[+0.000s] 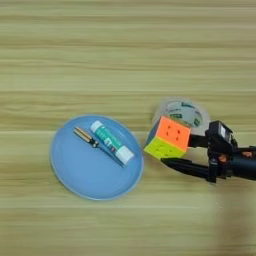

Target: Move the objects on the table

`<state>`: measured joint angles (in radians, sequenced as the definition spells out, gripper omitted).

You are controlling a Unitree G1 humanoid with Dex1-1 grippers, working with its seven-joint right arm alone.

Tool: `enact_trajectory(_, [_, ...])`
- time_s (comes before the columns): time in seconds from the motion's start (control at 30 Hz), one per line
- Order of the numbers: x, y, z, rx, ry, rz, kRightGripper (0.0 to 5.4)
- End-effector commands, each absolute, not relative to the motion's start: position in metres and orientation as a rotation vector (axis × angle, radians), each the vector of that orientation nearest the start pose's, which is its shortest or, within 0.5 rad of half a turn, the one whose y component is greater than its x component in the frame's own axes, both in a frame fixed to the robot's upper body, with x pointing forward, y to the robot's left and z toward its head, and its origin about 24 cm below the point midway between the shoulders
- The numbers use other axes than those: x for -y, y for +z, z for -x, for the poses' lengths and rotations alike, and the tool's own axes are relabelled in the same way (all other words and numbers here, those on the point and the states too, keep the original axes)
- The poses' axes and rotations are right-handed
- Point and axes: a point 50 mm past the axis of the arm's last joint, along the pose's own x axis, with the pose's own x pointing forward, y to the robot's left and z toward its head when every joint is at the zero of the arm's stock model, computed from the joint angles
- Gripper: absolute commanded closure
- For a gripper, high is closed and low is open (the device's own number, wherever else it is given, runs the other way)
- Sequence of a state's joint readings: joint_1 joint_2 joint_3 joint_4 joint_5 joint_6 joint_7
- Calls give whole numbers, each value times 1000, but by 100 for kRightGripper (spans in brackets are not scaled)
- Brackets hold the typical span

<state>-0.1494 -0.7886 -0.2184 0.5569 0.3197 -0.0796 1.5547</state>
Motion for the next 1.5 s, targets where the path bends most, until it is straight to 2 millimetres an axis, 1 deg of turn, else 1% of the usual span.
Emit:
enact_trajectory(0.03, [344,98,-230,-358,1029,336,207])
enact_trajectory(0.2, [349,92,-228,-380,1022,349,207])
enact_trajectory(0.43, [353,82,-226,-429,1002,415,207])
enact_trajectory(0.97, [351,81,-228,-434,1002,510,207])
enact_trajectory(1.5, [352,74,-231,-466,975,506,207])
